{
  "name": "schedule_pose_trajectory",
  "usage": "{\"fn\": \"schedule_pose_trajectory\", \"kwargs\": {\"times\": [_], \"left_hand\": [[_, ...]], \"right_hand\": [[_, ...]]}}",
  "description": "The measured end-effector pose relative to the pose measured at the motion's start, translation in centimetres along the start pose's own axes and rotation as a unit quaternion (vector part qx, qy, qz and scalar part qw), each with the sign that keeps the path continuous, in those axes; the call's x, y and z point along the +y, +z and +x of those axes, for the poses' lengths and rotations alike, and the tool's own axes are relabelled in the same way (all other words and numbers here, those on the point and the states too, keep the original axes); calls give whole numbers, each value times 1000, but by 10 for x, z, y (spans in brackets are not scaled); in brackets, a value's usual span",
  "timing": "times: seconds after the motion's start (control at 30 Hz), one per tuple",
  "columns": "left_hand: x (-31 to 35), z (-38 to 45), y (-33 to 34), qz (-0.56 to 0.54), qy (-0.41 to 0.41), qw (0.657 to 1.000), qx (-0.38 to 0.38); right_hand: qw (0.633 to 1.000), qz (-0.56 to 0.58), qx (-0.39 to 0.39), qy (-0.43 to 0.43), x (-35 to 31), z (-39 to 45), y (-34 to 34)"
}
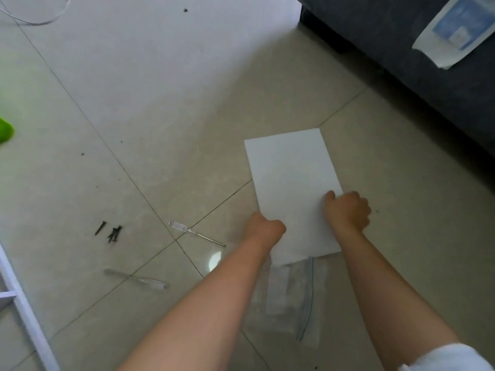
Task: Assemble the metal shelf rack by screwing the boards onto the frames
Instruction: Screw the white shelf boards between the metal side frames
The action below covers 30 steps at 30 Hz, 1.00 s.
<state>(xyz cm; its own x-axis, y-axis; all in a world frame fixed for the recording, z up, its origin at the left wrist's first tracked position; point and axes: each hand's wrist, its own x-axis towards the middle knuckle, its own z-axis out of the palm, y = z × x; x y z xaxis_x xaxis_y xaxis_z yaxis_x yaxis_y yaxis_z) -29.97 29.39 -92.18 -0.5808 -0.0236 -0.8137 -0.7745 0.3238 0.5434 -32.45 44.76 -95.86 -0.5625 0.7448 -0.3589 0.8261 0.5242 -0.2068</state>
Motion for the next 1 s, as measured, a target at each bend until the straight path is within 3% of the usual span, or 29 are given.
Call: {"fn": "schedule_pose_trajectory", "kwargs": {"times": [0.1,0.23,0.4,0.53,0.67,0.8,1.0], "left_hand": [[-5,4,-19,-18,18,1000,16],[2,7,-43,-100,47,993,32],[21,-2,-100,-238,71,968,43],[26,-23,-163,-257,135,933,211],[24,-67,-227,-179,194,885,383],[13,-106,-283,-140,229,844,464],[-28,-151,-330,-51,294,837,459]], "right_hand": [[999,18,-34,29,-12,0,-7],[998,1,-54,-41,-38,-7,-21],[990,66,-41,-117,-85,-49,-36],[967,123,-51,-218,-129,-102,-33],[938,165,-106,-287,-169,-161,-21],[902,174,-162,-361,-210,-205,-20],[821,98,-18,-562,-276,-244,-68]]}}
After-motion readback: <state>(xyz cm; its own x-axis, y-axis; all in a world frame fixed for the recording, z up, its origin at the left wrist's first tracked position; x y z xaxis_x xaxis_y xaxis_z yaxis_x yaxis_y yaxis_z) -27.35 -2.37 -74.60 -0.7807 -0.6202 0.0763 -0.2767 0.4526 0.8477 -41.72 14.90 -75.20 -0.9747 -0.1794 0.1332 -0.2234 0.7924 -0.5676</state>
